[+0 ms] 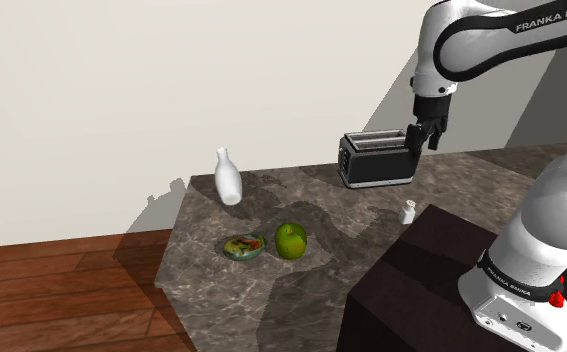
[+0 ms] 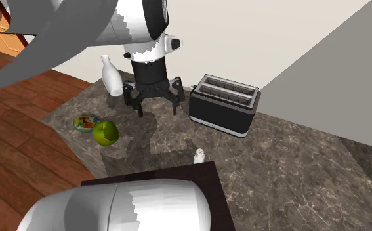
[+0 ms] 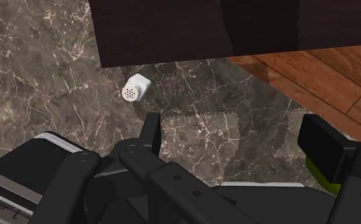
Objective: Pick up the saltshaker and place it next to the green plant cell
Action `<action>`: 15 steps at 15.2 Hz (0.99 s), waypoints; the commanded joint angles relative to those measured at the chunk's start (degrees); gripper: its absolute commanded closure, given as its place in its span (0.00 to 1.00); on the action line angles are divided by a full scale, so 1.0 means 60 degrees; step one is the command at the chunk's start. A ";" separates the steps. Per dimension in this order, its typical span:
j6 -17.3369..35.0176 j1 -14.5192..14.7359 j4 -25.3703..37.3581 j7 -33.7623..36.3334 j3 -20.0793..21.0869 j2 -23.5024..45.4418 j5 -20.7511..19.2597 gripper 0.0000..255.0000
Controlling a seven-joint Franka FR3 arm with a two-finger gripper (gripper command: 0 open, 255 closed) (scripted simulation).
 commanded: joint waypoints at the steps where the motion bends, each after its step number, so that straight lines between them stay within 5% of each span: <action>1: 0.0858 -0.0204 -0.0496 -0.0273 -0.0329 0.0185 -0.0279 0.00; 8: 0.4023 -0.0882 -0.1601 -0.1132 -0.1505 0.1742 -0.1170 0.00; 15: 0.7700 -0.1096 -0.1725 -0.2276 -0.2859 0.4804 -0.1434 0.00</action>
